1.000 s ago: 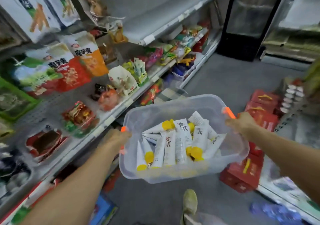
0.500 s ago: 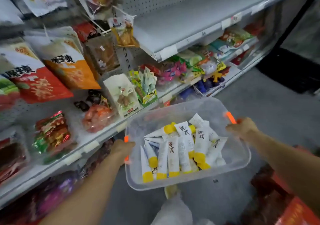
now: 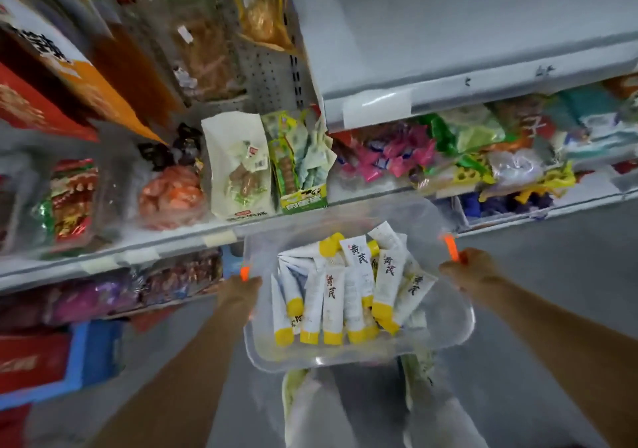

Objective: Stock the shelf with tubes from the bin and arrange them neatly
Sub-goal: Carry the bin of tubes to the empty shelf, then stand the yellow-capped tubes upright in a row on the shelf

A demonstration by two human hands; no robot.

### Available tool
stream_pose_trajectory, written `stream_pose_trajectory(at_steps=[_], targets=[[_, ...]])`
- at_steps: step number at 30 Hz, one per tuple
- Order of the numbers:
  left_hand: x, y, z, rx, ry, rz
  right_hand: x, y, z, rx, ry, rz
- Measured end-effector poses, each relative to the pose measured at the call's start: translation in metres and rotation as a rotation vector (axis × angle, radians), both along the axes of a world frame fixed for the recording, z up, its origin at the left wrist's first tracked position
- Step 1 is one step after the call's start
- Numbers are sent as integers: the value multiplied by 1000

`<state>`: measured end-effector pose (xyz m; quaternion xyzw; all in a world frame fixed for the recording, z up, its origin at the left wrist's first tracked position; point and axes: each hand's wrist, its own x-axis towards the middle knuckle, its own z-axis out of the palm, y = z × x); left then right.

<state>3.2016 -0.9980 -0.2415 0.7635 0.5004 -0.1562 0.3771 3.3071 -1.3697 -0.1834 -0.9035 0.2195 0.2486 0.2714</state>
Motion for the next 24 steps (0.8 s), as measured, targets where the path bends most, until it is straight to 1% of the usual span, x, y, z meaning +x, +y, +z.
stream_pose_trajectory(at_steps=[3, 5, 7, 8, 9, 10, 11, 12, 13, 14, 15, 16, 17, 19, 20, 22, 24], targets=[[1, -19, -17, -8, -46, 107, 24, -10, -22, 45, 56, 63], [7, -25, -21, 12, -61, 139, 36, -16, -33, 79, 65, 51], [14, -29, -17, -11, -56, 150, 43, -20, -39, 86, 82, 68], [16, -32, -13, -20, -45, 153, 45, -20, -42, 60, 91, 100], [18, -36, -9, -6, -26, 141, 45, -19, -43, -21, 72, 174], [17, -43, -6, 72, 4, 95, 43, -18, -42, -150, -9, 281], [15, -53, -1, 213, 24, 21, 39, -16, -42, -263, -159, 413], [10, -66, 4, 366, -14, -70, 35, -13, -40, -309, -342, 558], [6, -80, 10, 490, -89, -183, 31, -7, -37, -272, -526, 679], [2, -93, 13, 579, -144, -305, 27, 0, -35, -185, -632, 780], [-2, -103, 12, 634, -158, -419, 22, 8, -35, -89, -621, 856], [-6, -111, 10, 661, -114, -520, 18, 17, -36, -22, -518, 891], [-7, -115, 7, 667, -16, -605, 12, 25, -40, -1, -377, 886], [-8, -116, -4, 683, 170, -722, 4, 37, -56, -59, -129, 803], [-7, -115, -11, 692, 202, -779, -1, 41, -64, -90, -31, 744], [-3, -118, -25, 676, 208, -900, -8, 50, -77, -144, 61, 648], [-3, -129, -35, 548, 236, -931, -12, 58, -86, -185, 92, 585]])
